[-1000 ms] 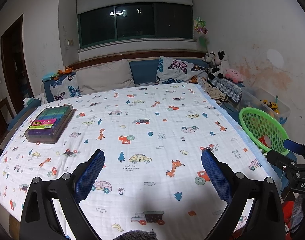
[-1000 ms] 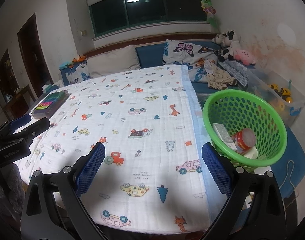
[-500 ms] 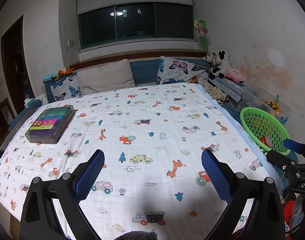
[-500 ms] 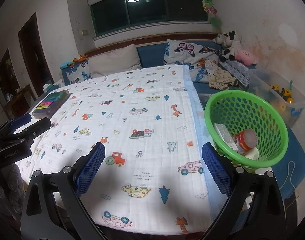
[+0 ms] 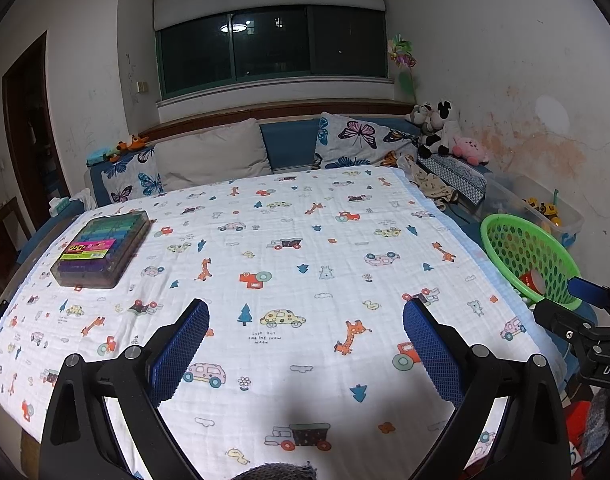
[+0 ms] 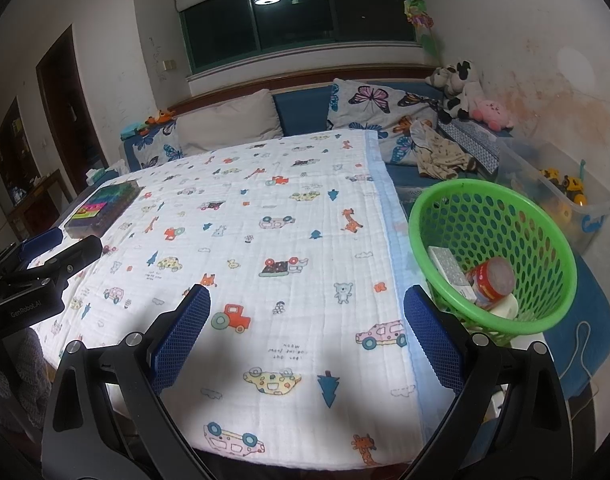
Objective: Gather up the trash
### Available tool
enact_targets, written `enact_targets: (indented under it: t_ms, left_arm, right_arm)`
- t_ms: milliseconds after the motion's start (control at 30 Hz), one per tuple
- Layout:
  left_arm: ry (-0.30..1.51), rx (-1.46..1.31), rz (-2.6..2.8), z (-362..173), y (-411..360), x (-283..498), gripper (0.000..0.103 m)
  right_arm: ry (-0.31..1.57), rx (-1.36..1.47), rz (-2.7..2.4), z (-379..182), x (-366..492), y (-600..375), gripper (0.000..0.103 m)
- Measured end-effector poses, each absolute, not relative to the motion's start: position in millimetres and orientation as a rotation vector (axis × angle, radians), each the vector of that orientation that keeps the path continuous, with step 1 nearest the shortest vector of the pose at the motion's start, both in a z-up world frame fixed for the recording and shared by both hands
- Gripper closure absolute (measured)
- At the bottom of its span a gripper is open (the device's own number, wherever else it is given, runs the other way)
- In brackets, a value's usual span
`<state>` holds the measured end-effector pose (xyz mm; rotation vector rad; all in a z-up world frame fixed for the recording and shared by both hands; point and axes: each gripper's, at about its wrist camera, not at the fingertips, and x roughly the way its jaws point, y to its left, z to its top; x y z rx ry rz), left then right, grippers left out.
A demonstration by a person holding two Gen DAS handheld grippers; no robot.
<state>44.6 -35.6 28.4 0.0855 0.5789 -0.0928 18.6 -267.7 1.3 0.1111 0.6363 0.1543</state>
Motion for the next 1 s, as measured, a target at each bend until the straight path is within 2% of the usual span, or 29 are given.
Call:
enact_targets:
  t_ms: [1000]
  left_arm:
    - [0.581, 0.093, -0.074, 22.3, -33.1, 44.8, 0.009]
  right_arm:
    - [0.639, 0.118, 0.171, -2.8, 18.5, -266.9, 0.006]
